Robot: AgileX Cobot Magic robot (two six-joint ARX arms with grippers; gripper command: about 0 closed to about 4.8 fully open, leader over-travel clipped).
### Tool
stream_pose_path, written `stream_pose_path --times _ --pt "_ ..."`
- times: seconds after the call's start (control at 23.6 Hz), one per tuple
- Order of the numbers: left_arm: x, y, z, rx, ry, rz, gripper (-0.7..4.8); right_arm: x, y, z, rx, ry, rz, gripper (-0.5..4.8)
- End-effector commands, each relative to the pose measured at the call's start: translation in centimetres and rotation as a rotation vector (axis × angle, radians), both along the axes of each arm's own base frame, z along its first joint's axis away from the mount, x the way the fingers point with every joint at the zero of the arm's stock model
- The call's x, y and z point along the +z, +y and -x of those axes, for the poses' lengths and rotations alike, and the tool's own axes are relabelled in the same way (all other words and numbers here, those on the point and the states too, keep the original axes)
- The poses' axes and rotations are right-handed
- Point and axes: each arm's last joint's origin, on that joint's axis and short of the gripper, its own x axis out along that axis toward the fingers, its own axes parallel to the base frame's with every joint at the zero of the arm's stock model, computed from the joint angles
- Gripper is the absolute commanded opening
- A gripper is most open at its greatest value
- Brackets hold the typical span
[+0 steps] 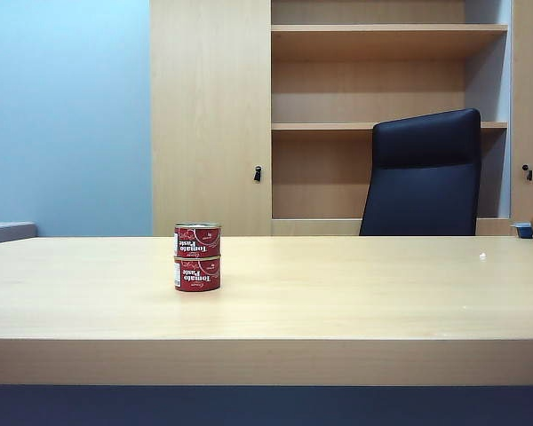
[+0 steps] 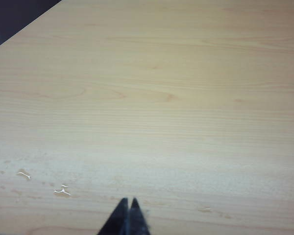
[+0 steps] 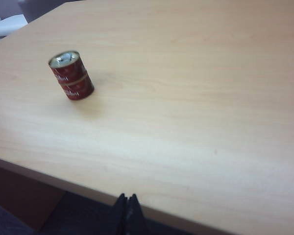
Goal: Stack a can of tomatoes on the right onto the can of tomatoes on the left.
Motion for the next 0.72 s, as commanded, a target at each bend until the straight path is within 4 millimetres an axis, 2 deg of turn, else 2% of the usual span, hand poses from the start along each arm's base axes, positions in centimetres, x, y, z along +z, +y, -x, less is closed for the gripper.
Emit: stream_pose_path --times 0.04,0.21,0.72 --pt "0.1 0.0 0.0 -0.004 -0.003 -0.034 -0.05 -1.9 0.2 -0.2 -0.005 0.033 -0.012 -0.08" --pt "0.1 0.0 0.0 -0.015 0.003 -0.078 -0.05 -3.2 0.2 -0.3 -0.021 0.085 -0.04 -0.08" --pt "0.0 0.0 0.0 -0.015 0.012 -0.076 -0.05 -3.2 0.2 -0.3 -0.021 0.083 -0.04 -0.08"
